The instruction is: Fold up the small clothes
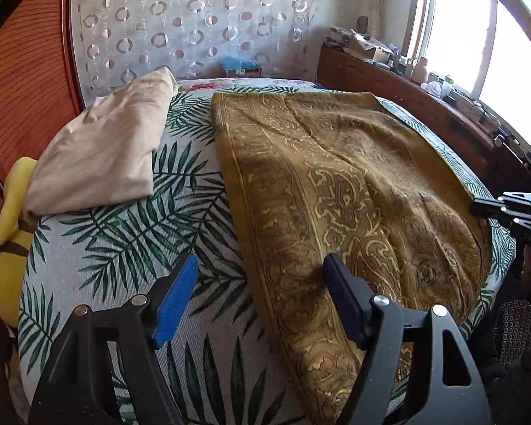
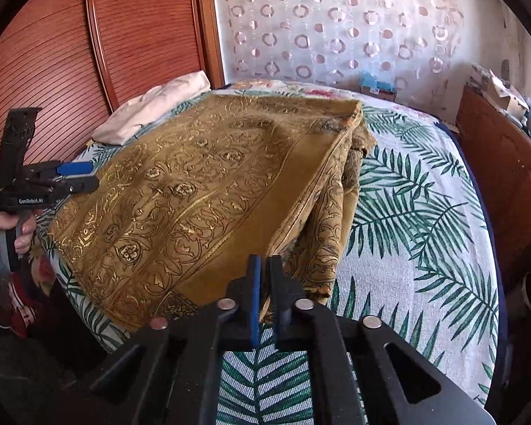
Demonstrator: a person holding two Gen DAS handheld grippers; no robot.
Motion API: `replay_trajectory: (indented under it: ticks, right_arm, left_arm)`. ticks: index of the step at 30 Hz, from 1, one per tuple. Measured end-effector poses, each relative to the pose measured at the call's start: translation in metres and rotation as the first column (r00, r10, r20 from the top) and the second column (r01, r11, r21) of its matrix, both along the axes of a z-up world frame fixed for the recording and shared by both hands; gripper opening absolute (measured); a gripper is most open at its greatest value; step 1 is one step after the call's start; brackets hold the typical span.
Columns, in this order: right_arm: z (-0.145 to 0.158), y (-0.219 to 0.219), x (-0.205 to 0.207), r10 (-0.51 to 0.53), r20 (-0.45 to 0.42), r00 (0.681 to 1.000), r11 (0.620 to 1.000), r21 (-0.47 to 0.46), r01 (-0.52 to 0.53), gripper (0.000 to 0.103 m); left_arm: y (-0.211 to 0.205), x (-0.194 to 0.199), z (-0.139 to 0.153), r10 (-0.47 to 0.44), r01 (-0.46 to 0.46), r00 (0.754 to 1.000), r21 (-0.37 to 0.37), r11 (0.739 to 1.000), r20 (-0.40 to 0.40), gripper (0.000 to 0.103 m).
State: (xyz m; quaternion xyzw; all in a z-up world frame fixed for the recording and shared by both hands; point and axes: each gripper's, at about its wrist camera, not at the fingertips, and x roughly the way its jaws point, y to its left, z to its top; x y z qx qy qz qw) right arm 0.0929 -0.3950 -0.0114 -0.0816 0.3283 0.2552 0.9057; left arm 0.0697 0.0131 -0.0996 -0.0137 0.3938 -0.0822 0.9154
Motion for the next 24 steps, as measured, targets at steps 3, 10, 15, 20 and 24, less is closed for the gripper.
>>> replay_trajectory:
  ticks: [3, 10, 15, 20, 24]
  right_arm:
    - [0.009, -0.011, -0.002, -0.030, 0.034, 0.999, 0.999, 0.037, 0.029, 0.003]
    - [0.004, -0.028, -0.016, -0.051, -0.002, 0.999, 0.998, 0.038, 0.051, 0.003]
    - [0.001, -0.023, -0.020, -0.081, 0.003, 0.997, 0.996, 0.033, 0.081, 0.014]
    - [-0.013, -0.021, -0.011, -0.120, -0.023, 0.992, 0.993, 0.006, 0.120, 0.031]
    - [-0.015, -0.026, -0.014, -0.115, -0.053, 0.992, 0.993, 0.027, 0.116, 0.045]
  left_arm:
    - [0.000, -0.005, -0.002, 0.000, 0.000, 1.000, -0.011, 1.000, -0.006, 0.074]
    - [-0.006, -0.019, -0.002, -0.035, 0.035, 0.999, -0.045, 0.998, 0.004, 0.069]
    - [-0.006, -0.024, -0.001, -0.032, 0.032, 0.999, -0.044, 0.999, 0.003, 0.047]
    - [-0.003, -0.027, -0.003, -0.030, 0.029, 1.000, -0.061, 0.998, -0.001, 0.035]
    - [-0.004, -0.028, -0.008, -0.034, 0.033, 0.999, -0.058, 0.998, -0.015, 0.033]
